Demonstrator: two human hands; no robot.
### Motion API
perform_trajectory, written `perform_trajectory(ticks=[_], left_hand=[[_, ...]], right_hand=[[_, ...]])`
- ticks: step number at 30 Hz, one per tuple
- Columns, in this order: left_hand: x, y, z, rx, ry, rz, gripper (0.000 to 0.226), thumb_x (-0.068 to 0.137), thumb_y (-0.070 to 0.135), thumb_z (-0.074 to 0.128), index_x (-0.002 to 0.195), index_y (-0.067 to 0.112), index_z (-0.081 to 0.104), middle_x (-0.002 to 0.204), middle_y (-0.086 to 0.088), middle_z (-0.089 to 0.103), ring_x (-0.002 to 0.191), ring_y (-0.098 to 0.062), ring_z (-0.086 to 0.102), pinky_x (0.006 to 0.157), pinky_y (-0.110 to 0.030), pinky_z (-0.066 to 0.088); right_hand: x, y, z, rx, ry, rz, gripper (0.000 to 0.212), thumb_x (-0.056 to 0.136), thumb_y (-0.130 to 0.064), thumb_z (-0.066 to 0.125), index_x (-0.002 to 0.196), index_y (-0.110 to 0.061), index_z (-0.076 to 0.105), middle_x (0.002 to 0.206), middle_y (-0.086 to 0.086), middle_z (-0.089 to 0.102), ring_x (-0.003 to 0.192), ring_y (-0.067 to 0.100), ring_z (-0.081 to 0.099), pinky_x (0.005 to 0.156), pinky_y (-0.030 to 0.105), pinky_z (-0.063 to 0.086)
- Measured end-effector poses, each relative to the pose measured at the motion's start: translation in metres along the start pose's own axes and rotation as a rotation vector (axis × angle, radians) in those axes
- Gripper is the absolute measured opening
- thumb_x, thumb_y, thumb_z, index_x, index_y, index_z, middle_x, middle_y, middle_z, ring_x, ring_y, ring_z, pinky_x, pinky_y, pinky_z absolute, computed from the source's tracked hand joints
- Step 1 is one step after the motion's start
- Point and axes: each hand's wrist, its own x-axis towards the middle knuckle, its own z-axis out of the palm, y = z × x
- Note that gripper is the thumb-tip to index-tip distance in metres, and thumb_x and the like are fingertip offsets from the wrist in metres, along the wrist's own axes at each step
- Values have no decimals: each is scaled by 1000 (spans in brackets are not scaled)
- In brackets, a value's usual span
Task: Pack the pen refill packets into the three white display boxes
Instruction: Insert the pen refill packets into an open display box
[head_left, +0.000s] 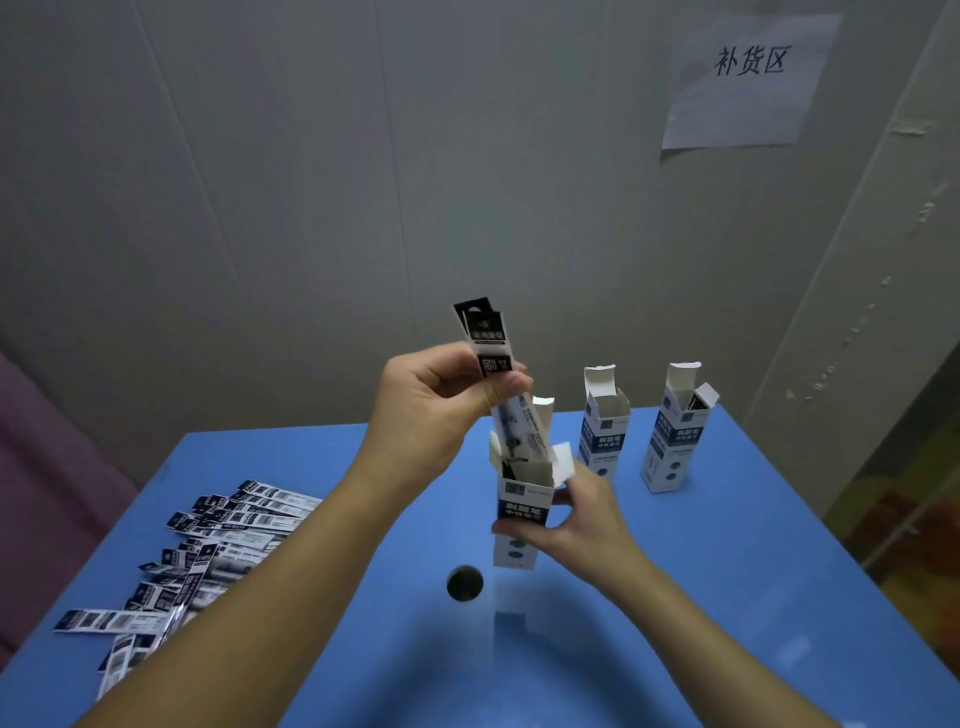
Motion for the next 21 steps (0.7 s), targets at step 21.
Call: perform_trajectory(ticks=[21], left_hand=[[-18, -23, 1, 458, -249, 93, 15, 77, 31, 85, 83, 18, 80, 82, 8, 68, 80, -17, 60, 76, -35, 51]], right_hand=[[-32, -22, -2, -67, 26, 35, 49, 69, -28, 91, 95, -45, 53, 94, -17, 63, 91, -2, 61, 71, 9, 48]])
